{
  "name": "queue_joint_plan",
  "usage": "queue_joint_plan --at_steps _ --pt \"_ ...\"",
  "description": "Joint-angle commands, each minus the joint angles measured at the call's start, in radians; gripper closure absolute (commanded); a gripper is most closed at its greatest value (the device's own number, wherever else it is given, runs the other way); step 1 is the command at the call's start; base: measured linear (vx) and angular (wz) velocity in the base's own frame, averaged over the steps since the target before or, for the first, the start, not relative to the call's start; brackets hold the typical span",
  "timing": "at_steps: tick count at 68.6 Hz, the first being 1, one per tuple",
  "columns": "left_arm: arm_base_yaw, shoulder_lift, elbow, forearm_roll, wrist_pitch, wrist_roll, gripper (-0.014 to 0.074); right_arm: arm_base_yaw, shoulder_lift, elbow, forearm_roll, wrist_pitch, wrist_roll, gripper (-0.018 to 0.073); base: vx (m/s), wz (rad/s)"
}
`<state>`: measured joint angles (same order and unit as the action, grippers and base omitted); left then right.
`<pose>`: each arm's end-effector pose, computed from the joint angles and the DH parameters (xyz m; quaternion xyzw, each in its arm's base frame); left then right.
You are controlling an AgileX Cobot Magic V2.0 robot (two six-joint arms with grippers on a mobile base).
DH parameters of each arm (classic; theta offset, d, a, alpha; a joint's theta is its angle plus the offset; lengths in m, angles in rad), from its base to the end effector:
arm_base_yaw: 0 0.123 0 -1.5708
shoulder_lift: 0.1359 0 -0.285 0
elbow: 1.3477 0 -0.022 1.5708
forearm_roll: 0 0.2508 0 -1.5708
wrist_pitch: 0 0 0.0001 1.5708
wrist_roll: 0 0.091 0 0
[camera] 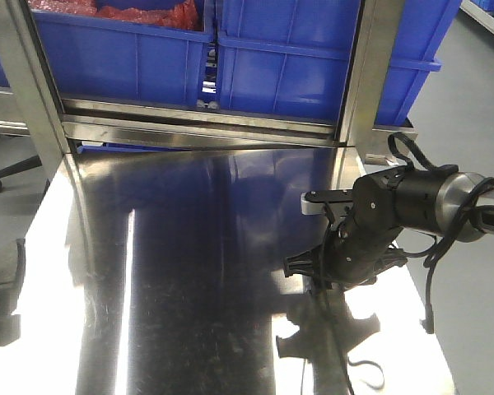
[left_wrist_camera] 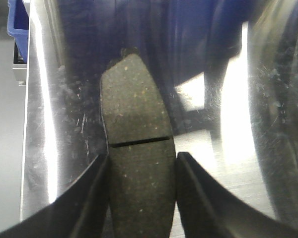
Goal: Move and align brake pads A on conveyor
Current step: 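Lower the right gripper onto the other pad and close on it, then lift the pad with the right gripper off the table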
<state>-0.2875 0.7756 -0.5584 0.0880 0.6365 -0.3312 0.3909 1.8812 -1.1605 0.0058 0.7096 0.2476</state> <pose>0.1380 -0.0358 0.2746 0.0022 0.9196 -0.0829 0.3840 0.3314 0.1370 0.1607 -0.0692 0.9911 0.0377 0.1072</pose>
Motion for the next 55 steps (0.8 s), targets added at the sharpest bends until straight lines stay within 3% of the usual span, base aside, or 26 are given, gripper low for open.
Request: queue_joint_plan --at_steps 1,17,55 --pt "-0.002 -0.008 -0.031 0.000 -0.075 -0.001 0.0521 -0.002 -0.043 -0.026 -0.006 -0.024 -0.006 0.0358 0.00 0.00" --pt "-0.002 -0.008 -0.031 0.000 -0.075 -0.001 0.0521 -0.002 -0.058 -0.026 -0.006 -0.024 -0.007 0.0517 0.00 0.00" --pt "-0.002 -0.008 -0.031 0.000 -0.074 -0.001 0.0521 0.019 -0.308 -0.022 -0.072 -0.055 -0.013 0.0534 0.00 0.00"
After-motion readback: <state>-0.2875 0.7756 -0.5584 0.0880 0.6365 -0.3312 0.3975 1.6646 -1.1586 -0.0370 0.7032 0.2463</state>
